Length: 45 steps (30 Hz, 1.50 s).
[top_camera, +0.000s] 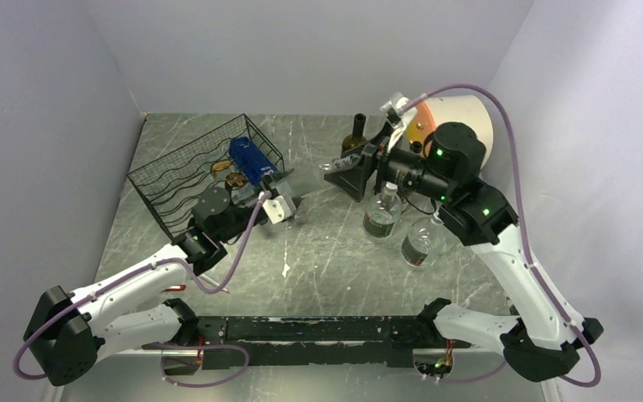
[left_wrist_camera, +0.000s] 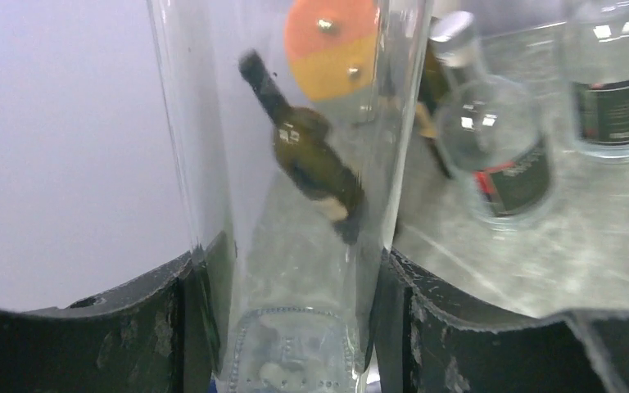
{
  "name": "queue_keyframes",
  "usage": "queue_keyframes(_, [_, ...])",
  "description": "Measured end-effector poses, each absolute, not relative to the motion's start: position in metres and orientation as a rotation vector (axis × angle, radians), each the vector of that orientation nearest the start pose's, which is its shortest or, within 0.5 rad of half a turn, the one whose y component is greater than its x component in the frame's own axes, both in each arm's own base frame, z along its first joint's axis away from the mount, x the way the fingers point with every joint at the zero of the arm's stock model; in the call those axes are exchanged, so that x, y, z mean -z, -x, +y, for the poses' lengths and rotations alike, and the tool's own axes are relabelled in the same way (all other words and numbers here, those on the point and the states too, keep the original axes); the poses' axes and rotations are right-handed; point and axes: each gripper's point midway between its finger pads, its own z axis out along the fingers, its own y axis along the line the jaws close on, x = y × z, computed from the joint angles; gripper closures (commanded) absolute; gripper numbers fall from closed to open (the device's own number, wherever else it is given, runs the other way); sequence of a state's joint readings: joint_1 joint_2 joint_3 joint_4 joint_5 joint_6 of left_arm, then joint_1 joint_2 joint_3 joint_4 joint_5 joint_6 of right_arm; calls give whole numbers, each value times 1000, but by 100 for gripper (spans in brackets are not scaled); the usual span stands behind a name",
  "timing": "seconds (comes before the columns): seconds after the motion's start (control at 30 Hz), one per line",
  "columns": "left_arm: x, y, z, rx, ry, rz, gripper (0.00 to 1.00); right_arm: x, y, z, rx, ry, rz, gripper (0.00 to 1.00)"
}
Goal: Put the wine bottle on the wine rack
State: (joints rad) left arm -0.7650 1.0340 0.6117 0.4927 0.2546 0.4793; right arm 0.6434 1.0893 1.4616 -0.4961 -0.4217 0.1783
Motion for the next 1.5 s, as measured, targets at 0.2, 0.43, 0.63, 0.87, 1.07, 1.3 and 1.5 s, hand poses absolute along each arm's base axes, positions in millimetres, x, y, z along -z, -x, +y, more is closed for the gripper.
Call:
queue_keyframes(0.2, [-336,-282,-269,98,-1087,922,93,-453,-206,243,-915,701,1531,20])
queue_keyframes(0.43, [-384,-293,-266,-133,-1146,757,93,-486,-199,224,-847,660,1438,16])
queue_keyframes(0.63, [-399,-305,-273,-279,-1246,669,93,-499,-197,201,-752,601,1425,15])
queue_keyframes(0.87, [-400,-314,-284,-402,-1380,574,93,-482,-206,195,-681,596,1500,14])
queue_keyframes(1.07, [-389,-308,-295,-412,-1485,482,93,-433,-223,206,-644,648,1638,15])
queue_keyframes(1.3, [-370,-309,-305,-433,-1568,432,93,-378,-232,219,-650,702,1773,18])
queue_keyframes(1.5, [-361,-311,-307,-440,-1593,426,93,-348,-236,227,-662,729,1856,25])
